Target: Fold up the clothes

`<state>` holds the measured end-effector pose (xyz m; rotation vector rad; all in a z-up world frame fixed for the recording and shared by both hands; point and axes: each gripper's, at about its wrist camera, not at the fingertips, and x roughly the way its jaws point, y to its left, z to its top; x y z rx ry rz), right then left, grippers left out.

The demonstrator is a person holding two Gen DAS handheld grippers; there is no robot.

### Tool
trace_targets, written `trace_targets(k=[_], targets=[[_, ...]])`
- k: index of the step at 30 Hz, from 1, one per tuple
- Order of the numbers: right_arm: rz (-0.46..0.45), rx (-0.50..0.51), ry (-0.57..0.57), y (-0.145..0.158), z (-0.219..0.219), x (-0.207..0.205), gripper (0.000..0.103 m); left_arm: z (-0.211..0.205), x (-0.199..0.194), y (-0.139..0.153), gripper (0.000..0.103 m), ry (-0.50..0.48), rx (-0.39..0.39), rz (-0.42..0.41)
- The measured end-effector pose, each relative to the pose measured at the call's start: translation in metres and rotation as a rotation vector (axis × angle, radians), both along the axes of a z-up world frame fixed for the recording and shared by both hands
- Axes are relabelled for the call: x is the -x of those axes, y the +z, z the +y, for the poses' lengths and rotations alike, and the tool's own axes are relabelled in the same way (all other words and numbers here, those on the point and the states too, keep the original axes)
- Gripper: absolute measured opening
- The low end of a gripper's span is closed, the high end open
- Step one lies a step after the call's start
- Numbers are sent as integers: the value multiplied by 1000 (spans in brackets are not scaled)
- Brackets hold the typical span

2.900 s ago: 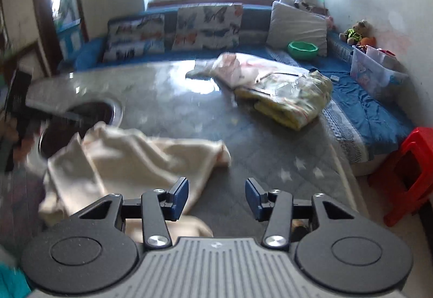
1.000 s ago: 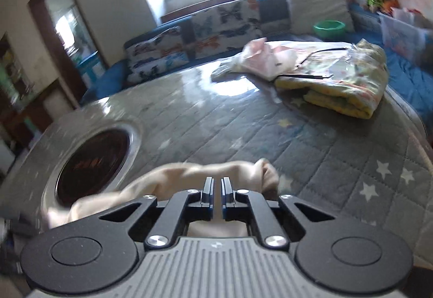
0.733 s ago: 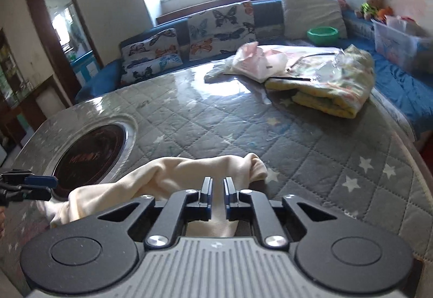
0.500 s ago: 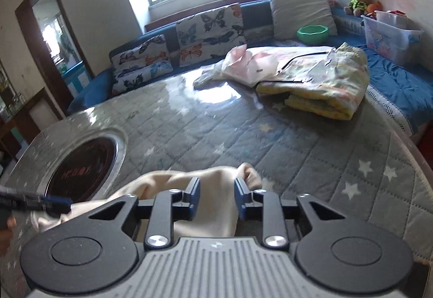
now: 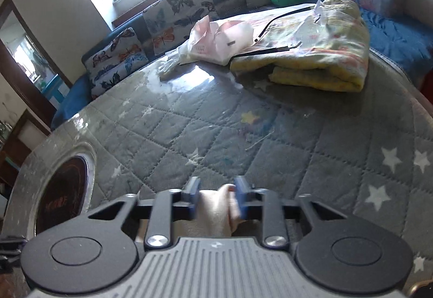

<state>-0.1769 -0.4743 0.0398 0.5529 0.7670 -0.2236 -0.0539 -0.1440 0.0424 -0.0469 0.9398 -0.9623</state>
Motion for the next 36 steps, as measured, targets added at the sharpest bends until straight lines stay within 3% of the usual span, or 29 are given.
trace_targets(k=[2,7,8,10,11,15,18,19,20,25,31,36], targets=[[1,3,3,0,2,-2,1,1,-3,8,12,13,28,-25],[1,4,-6,1,2,-3,1,0,-8,31,12,21,83,-95],[0,5,-8,2,2,-4,6,-1,-7,34,12,17,91,-103],[0,5,-11,2,2,-4,26,-4,-6,39,12,7,106,-117],[0,5,-13,3,2,-5,42,-7,-4,42,12,2,111,-124],[0,7,-20,4,3,-6,43,-14,0,48,12,-20,114,-159],[24,12,-9,-6,-3,-13,34,-15,-2,49,12,-20,117,-162],[26,15,0,-5,-2,-13,25,-15,-3,49,12,-20,117,-164],[29,5,10,-5,-1,-14,10,-15,-4,49,12,-17,115,-167],[-37,13,35,9,9,-5,7,-13,-13,54,12,12,119,-175],[-247,39,88,43,19,40,7,5,-14,76,11,50,195,-222],[-420,79,173,68,31,84,7,40,7,89,11,18,276,-307]])
